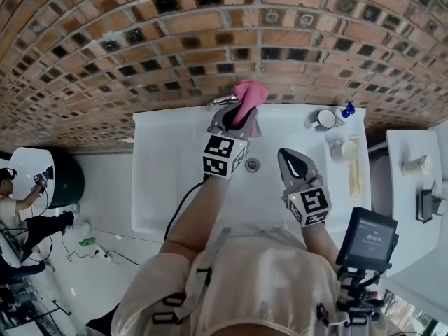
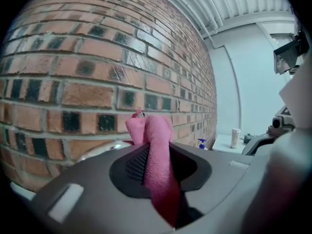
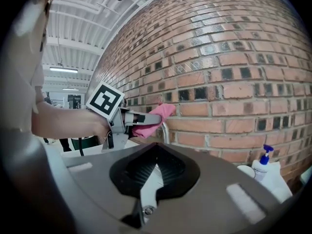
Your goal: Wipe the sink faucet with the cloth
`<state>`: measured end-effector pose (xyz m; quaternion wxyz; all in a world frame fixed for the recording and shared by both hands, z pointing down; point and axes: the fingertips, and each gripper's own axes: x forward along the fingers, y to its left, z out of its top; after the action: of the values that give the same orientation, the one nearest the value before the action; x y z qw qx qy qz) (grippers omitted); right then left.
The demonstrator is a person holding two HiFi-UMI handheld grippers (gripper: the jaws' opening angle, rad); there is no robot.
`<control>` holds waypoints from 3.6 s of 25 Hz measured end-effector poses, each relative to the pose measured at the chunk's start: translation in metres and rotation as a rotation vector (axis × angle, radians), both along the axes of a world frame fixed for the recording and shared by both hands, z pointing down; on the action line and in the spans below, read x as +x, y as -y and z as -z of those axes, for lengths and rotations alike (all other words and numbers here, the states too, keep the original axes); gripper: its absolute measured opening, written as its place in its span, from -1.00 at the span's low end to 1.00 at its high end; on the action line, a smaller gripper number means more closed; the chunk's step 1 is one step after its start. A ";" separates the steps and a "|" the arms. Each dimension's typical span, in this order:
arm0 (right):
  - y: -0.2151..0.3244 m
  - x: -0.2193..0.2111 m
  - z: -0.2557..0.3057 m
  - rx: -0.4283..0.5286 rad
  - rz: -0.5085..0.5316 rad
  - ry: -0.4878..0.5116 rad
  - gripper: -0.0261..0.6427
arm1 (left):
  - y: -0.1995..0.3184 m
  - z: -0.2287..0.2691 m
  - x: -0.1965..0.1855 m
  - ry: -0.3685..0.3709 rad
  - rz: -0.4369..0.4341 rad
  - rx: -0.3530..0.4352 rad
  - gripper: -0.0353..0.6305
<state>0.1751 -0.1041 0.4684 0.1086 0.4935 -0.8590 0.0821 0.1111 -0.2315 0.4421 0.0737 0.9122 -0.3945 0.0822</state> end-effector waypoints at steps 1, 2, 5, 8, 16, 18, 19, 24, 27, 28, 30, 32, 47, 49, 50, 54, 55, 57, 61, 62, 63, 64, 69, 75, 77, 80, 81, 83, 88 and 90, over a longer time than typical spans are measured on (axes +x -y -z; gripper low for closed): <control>-0.001 0.006 -0.001 -0.002 -0.013 0.000 -0.95 | -0.001 -0.007 0.008 0.007 -0.015 -0.014 -0.62; -0.002 0.011 -0.002 -0.006 -0.027 0.000 -0.95 | -0.001 -0.015 0.015 0.014 -0.025 -0.030 -0.62; -0.005 0.029 -0.010 -0.025 -0.068 0.004 -0.95 | 0.001 -0.036 0.025 0.035 -0.038 -0.065 -0.62; -0.003 0.041 -0.019 -0.049 -0.096 0.011 -0.95 | 0.004 -0.054 0.034 0.094 -0.064 -0.068 -0.63; 0.016 0.034 -0.027 -0.066 -0.074 0.005 -0.95 | 0.007 -0.110 0.038 0.161 -0.114 -0.198 -0.63; 0.020 0.031 -0.026 -0.063 -0.066 -0.002 -0.95 | 0.008 -0.104 0.037 0.138 -0.117 -0.201 -0.63; 0.021 0.029 -0.026 -0.061 -0.059 -0.003 -0.95 | 0.008 -0.097 0.035 0.122 -0.114 -0.195 -0.63; 0.017 0.016 -0.012 -0.038 -0.041 -0.018 -0.95 | -0.008 -0.032 0.029 0.033 -0.133 -0.065 -0.62; 0.008 -0.004 0.000 -0.022 -0.013 -0.026 -0.95 | -0.023 0.017 0.007 -0.014 -0.121 0.043 -0.62; 0.006 -0.012 0.003 -0.018 -0.002 -0.028 -0.95 | -0.028 0.031 -0.004 -0.025 -0.107 0.075 -0.62; 0.002 -0.029 0.008 -0.010 0.023 -0.034 -0.95 | -0.036 0.055 -0.028 -0.039 -0.071 0.131 -0.62; -0.003 -0.047 0.014 0.001 0.049 -0.037 -0.95 | -0.045 0.072 -0.054 -0.050 -0.033 0.166 -0.62; -0.036 -0.183 0.030 0.041 0.190 -0.058 -0.95 | -0.105 0.036 -0.258 -0.015 0.250 0.067 -0.62; -0.041 -0.195 0.020 0.018 0.196 -0.060 -0.95 | -0.113 0.004 -0.279 0.007 0.275 -0.005 -0.62; -0.043 -0.201 0.014 0.005 0.199 -0.063 -0.95 | -0.116 -0.013 -0.289 0.018 0.287 -0.040 -0.62; -0.049 -0.222 -0.006 -0.041 0.199 -0.066 -0.95 | -0.129 -0.073 -0.326 0.042 0.328 -0.167 -0.62; -0.051 -0.227 -0.011 -0.055 0.199 -0.064 -0.95 | -0.133 -0.087 -0.333 0.047 0.338 -0.197 -0.62; -0.056 -0.235 -0.020 -0.088 0.204 -0.059 -0.95 | -0.142 -0.115 -0.348 0.060 0.360 -0.260 -0.62; -0.057 -0.240 -0.044 -0.135 0.187 -0.060 -0.95 | -0.143 -0.166 -0.361 0.074 0.374 -0.369 -0.62; -0.056 -0.240 -0.049 -0.143 0.181 -0.061 -0.95 | -0.140 -0.178 -0.363 0.086 0.373 -0.386 -0.62; -0.056 -0.241 -0.055 -0.152 0.177 -0.061 -0.95 | -0.137 -0.189 -0.365 0.101 0.375 -0.401 -0.62; -0.056 -0.242 -0.060 -0.161 0.175 -0.061 -0.95 | -0.135 -0.199 -0.368 0.116 0.378 -0.414 -0.62; -0.057 -0.239 -0.081 -0.209 0.164 -0.065 -0.95 | -0.134 -0.240 -0.377 0.189 0.385 -0.476 -0.60; -0.051 -0.239 -0.091 -0.219 0.158 -0.063 -0.95 | -0.138 -0.245 -0.370 0.214 0.343 -0.471 -0.28; -0.049 -0.242 -0.087 -0.210 0.162 -0.059 -0.95 | -0.138 -0.235 -0.375 0.206 0.358 -0.456 -0.22; -0.048 -0.248 -0.073 -0.180 0.171 -0.058 -0.95 | -0.133 -0.201 -0.385 0.165 0.392 -0.395 -0.21; -0.047 -0.250 -0.067 -0.166 0.173 -0.059 -0.95 | -0.129 -0.184 -0.387 0.144 0.400 -0.360 -0.21; -0.044 -0.253 -0.051 -0.127 0.178 -0.060 -0.95 | -0.118 -0.144 -0.385 0.096 0.402 -0.271 -0.22; -0.033 -0.250 -0.002 -0.025 0.166 -0.063 -0.95 | -0.103 -0.032 -0.364 0.004 0.351 -0.032 -0.23; -0.031 -0.245 0.020 0.018 0.161 -0.056 -0.95 | -0.105 0.013 -0.346 -0.035 0.305 0.052 -0.23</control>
<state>-0.0697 -0.0734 0.4488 0.1345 0.4260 -0.8932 0.0514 -0.2353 -0.1261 0.4294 0.0685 0.8447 -0.5290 0.0439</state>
